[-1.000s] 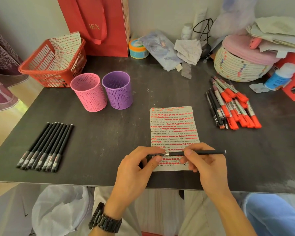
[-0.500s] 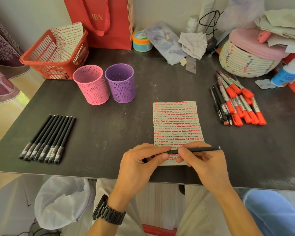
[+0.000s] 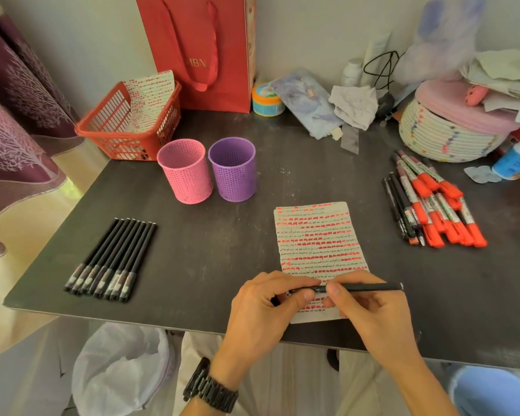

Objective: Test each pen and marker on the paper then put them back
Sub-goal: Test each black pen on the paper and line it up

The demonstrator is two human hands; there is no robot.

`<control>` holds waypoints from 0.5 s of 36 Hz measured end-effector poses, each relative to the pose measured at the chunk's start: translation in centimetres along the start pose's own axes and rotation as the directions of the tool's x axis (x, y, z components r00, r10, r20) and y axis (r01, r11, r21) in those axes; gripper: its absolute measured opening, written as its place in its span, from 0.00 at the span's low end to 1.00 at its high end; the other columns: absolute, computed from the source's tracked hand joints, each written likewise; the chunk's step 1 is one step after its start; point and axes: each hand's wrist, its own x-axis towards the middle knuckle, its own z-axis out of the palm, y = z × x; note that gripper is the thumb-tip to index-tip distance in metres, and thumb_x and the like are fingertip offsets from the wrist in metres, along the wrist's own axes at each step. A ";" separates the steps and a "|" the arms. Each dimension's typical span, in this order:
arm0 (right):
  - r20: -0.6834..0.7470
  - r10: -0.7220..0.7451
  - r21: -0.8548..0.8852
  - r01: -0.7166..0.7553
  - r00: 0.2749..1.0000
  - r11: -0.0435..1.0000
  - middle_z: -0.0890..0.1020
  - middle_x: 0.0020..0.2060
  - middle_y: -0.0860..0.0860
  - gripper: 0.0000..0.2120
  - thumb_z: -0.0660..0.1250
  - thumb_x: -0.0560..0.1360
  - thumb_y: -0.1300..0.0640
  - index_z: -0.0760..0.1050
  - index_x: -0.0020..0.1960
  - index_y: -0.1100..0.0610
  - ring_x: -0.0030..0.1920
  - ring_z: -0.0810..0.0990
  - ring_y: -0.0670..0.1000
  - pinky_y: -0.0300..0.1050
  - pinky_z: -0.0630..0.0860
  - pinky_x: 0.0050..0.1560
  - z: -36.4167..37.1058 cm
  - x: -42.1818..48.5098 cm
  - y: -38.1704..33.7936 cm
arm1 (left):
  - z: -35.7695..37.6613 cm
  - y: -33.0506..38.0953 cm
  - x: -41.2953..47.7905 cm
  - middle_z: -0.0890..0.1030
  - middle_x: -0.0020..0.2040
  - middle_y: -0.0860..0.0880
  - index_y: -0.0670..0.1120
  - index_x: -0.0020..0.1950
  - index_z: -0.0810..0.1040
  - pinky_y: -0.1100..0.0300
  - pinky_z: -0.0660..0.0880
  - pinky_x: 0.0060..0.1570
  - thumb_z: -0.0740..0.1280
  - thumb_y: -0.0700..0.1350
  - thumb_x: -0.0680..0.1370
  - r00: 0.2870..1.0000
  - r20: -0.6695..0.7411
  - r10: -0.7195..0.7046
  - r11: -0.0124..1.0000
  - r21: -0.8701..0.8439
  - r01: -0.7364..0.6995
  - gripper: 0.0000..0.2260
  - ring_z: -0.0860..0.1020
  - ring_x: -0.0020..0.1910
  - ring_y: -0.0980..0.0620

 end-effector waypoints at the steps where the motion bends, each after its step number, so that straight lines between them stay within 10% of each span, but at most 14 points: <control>1: -0.009 -0.015 -0.021 0.015 1.000 1.000 0.87 0.46 0.47 0.06 0.73 0.71 0.49 0.84 0.48 0.44 0.48 0.86 0.49 0.44 0.84 0.43 0.0 -0.1 0.1 | 0.0 0.1 0.0 0.82 0.56 0.67 0.64 0.61 0.81 0.53 0.79 0.53 0.70 0.54 0.78 1.000 0.001 0.008 1.000 -0.002 -0.008 0.12 0.79 0.58 0.56; 9: 0.048 -0.280 -0.490 0.267 0.959 0.830 0.82 0.51 0.34 0.10 0.68 0.73 0.42 0.83 0.50 0.43 0.56 0.79 0.43 0.38 0.77 0.54 0.7 -0.8 1.7 | -1.3 0.8 -0.1 0.85 0.51 0.58 0.58 0.57 0.84 0.60 0.79 0.46 0.69 0.54 0.78 0.988 -0.093 -0.123 0.948 -0.304 0.090 0.09 0.82 0.47 0.53; 18: 0.139 -0.285 -0.805 0.275 0.949 0.525 0.84 0.51 0.43 0.19 0.60 0.72 0.38 0.85 0.50 0.46 0.53 0.79 0.51 0.54 0.75 0.49 1.9 -0.3 2.4 | -8.7 0.7 -2.7 0.86 0.45 0.50 0.58 0.51 0.85 0.68 0.75 0.40 0.72 0.52 0.77 0.908 -0.386 -0.165 0.936 -0.351 0.021 0.05 0.81 0.39 0.56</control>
